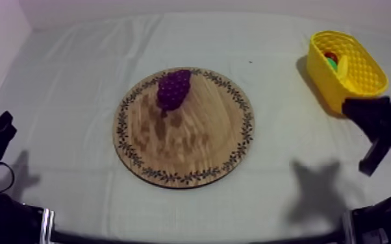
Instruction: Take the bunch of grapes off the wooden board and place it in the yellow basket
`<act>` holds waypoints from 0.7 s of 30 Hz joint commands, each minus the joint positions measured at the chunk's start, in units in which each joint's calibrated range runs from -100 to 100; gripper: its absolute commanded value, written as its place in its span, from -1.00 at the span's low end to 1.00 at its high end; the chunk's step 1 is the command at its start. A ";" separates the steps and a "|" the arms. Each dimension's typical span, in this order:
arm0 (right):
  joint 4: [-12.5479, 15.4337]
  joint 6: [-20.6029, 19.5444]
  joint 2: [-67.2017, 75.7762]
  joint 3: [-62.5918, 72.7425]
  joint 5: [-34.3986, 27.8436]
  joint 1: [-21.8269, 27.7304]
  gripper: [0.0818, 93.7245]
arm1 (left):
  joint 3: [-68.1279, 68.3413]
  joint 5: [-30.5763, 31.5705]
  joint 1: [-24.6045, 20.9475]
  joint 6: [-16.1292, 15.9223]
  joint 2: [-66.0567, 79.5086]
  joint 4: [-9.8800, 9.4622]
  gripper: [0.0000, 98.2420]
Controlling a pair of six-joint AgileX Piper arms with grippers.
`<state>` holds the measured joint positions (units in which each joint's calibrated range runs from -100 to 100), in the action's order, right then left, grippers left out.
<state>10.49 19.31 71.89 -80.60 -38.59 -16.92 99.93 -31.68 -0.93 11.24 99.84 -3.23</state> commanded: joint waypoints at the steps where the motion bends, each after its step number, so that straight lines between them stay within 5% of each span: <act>1: -1.78 -7.80 -18.25 20.04 -6.28 -0.69 -0.99 | -0.04 -0.01 0.02 0.00 -0.01 -0.02 -1.00; 8: -7.08 -18.48 -43.44 55.51 -27.91 -2.79 -1.00 | -0.04 -0.01 0.02 0.02 -0.01 -0.02 -1.00; 21: -8.30 -29.54 -72.20 84.93 -43.07 -6.39 -1.00 | -0.04 -0.01 0.02 0.02 -0.01 -0.02 -1.00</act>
<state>2.31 -7.02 7.12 -4.49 -79.76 -22.76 99.93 -31.68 -0.93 11.24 99.84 -3.23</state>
